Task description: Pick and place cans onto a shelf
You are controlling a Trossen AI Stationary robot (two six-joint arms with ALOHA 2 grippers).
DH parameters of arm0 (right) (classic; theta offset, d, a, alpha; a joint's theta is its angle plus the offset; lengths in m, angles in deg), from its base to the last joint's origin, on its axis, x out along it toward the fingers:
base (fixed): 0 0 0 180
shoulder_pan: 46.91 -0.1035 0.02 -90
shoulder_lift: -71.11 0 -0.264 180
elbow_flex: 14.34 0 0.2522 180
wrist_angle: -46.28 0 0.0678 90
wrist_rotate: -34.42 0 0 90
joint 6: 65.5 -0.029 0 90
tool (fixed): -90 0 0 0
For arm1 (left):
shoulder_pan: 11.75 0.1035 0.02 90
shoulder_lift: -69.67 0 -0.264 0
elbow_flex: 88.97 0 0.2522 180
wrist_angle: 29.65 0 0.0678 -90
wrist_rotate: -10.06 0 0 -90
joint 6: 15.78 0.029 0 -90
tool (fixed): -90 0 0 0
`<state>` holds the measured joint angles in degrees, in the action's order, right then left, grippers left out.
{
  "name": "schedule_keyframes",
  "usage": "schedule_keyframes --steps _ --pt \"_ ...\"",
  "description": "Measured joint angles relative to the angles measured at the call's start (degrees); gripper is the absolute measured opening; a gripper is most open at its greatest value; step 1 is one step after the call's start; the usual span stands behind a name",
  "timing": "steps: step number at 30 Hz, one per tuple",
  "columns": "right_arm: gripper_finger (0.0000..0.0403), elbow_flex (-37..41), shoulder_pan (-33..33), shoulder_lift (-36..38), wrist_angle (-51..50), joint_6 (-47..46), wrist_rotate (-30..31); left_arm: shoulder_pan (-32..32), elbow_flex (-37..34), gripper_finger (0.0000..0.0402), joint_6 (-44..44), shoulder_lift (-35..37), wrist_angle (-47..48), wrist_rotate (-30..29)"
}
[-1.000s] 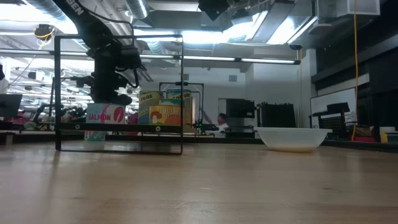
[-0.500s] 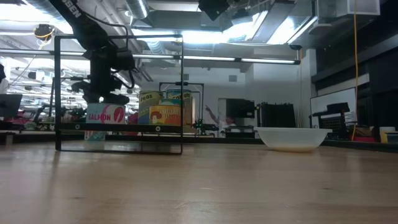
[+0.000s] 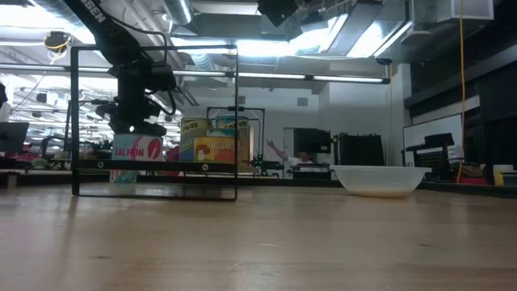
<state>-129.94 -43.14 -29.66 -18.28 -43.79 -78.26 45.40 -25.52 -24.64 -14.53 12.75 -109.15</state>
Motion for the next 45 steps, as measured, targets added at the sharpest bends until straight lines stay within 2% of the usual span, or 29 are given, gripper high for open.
schedule_keyframes --steps 10,17,30,45 --pt "0.0099 0.0 0.0 0.0 0.0 -0.2 0.0 1.6 0.0 0.013 -0.5 0.0 -0.8 1.0" --pt "0.0099 0.0 0.0 0.0 0.0 -0.1 0.0 2.8 0.0 0.0168 -4.4 0.0 -2.3 4.7" --pt "0.0099 0.0 0.0 0.0 0.0 -0.1 0.0 2.8 0.0 0.0246 -4.6 0.0 -2.3 5.2" --pt "0.0099 0.0 0.0 0.0 0.0 0.0 0.0 2.7 0.0 0.025 -2.6 0.0 -1.1 4.8"
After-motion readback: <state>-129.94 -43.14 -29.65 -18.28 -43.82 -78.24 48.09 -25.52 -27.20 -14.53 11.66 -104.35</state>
